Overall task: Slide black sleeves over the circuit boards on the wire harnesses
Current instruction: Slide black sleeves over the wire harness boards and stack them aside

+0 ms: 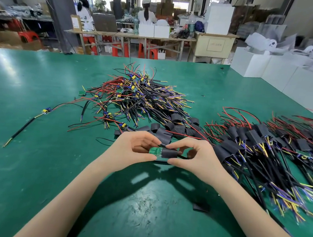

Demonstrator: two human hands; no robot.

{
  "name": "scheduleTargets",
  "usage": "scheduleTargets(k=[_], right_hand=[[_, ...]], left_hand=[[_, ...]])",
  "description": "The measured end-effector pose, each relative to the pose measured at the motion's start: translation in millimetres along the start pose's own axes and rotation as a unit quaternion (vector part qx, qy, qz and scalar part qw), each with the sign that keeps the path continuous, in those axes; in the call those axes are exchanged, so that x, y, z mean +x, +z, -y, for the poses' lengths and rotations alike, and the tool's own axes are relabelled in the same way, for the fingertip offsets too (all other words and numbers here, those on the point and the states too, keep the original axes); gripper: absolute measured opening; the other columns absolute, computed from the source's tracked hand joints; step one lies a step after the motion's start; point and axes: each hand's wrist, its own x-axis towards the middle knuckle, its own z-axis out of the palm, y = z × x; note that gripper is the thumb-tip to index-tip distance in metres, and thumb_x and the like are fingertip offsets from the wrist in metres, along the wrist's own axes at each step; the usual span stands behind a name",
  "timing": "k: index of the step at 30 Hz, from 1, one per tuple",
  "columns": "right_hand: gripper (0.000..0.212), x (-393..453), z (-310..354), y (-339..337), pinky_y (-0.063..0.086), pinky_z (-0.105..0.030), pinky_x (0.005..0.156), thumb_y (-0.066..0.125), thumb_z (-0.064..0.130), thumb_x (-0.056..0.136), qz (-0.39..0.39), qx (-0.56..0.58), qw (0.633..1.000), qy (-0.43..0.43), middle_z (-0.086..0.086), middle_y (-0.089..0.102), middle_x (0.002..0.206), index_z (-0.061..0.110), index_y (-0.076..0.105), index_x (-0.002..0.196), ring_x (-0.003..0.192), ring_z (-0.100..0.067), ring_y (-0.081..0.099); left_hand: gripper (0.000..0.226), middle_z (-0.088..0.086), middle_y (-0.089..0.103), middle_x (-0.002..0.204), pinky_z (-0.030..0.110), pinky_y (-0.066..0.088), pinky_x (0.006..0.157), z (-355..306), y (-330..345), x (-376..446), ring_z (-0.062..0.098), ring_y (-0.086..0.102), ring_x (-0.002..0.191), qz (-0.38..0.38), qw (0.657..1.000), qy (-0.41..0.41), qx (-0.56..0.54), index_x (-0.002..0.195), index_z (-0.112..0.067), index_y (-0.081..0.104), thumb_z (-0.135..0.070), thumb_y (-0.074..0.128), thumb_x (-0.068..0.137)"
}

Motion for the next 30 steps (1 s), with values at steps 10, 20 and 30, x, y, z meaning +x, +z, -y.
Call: scheduleTargets(k=[10,20,30], right_hand=[[0.032,-2,7,4,0.049,-0.025,0.063,0.083,0.002,0.065,-0.033,-0.029,0.996,-0.074,-0.002,0.067,0.083,0.018,0.075,0.092,0.071,-0.011,0.058],[0.03,-5,10,7,0.05,-0.03,0.073,0.079,-0.002,0.068,-0.046,-0.099,0.982,-0.153,0.0,0.066,0.09,0.01,0.073,0.094,0.08,-0.012,0.06],[0.03,-5,14,6,0.046,-0.021,0.066,0.079,0.0,0.066,-0.021,-0.106,0.986,-0.13,0.001,0.065,0.087,0.011,0.071,0.093,0.073,-0.006,0.054]], left_hand=[[0.018,0.003,0.075,0.083,0.02,0.054,0.072,1,1,1,0.012,0.068,0.072,-0.005,0.999,-0.027,-0.046,0.094,-0.008,0.074,-0.007,0.077,0.076],[0.006,0.003,0.058,0.068,0.017,0.037,0.047,5,11,2,0.014,0.05,0.057,0.003,0.983,-0.133,-0.126,0.083,-0.016,0.073,-0.02,0.069,0.085],[0.018,-0.012,0.064,0.071,0.013,0.034,0.048,6,6,0,0.007,0.043,0.055,0.027,0.988,-0.143,-0.044,0.096,-0.019,0.071,-0.014,0.078,0.08]])
